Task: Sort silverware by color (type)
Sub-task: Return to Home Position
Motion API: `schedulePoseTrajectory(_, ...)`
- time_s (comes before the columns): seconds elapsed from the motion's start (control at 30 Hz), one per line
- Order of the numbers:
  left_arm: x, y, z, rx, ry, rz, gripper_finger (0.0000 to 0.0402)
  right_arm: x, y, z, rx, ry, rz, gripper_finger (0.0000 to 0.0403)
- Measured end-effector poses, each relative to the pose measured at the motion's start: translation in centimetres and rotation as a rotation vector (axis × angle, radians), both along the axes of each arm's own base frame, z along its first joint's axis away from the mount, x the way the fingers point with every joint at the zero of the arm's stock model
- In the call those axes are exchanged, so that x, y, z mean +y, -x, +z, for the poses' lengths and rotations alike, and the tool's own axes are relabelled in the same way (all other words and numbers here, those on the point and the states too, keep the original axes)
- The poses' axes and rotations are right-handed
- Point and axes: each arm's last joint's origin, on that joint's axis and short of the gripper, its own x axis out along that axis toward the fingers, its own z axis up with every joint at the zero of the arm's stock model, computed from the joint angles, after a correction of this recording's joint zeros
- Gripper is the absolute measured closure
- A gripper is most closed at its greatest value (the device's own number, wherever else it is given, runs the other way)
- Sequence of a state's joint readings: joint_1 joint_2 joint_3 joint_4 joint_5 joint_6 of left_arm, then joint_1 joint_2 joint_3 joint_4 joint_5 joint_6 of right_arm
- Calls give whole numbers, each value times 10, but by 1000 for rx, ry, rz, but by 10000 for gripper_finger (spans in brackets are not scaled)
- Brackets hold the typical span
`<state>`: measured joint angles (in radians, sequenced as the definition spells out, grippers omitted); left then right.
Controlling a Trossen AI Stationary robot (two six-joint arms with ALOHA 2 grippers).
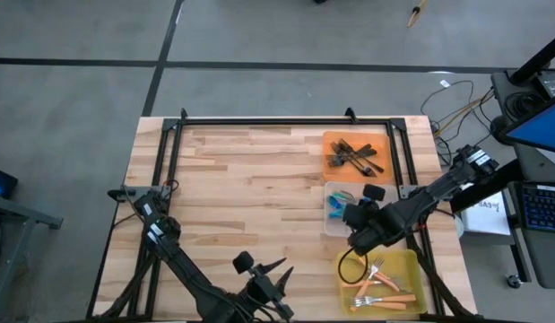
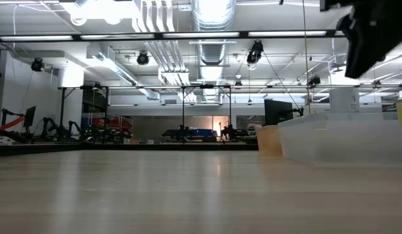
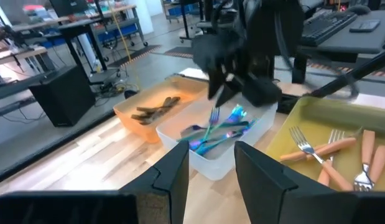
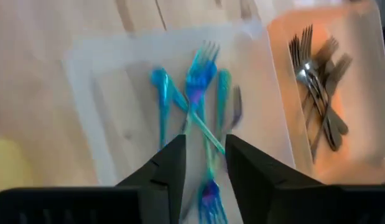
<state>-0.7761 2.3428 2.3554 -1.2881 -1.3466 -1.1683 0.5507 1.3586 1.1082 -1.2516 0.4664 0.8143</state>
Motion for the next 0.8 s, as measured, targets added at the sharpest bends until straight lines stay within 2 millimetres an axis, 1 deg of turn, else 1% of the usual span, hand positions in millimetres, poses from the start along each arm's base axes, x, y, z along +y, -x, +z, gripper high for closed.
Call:
schedulePoseTrajectory(0.1,0,0,-1,14,28,-7,291,3,-6,20,-106,-52,17,295)
schedulePoseTrajectory(0.2,0,0,-1,11,42,-6,291,4,-8,40,-224,-83,118,294)
schedulePoseTrajectory(0.3,0,0,-1,11,43,-6,291,-7,-2,58,-348,-98,152,294)
schedulePoseTrajectory(0.4,0,0,-1,11,45,-6,291,-27,13,66,-457,-72,107,294)
schedulePoseTrajectory(0.5,0,0,-1,12,46,-6,291,-47,31,65,-556,-83,48,293)
schedulePoseTrajectory(0.6,0,0,-1,13,47,-5,291,-61,46,55,-685,-118,19,293)
schedulePoseTrajectory(0.7,2,-1,-1,15,44,-2,291,-65,53,37,-825,-140,46,293)
schedulePoseTrajectory(0.8,3,-2,-1,16,43,2,291,-66,54,18,-962,-140,90,293)
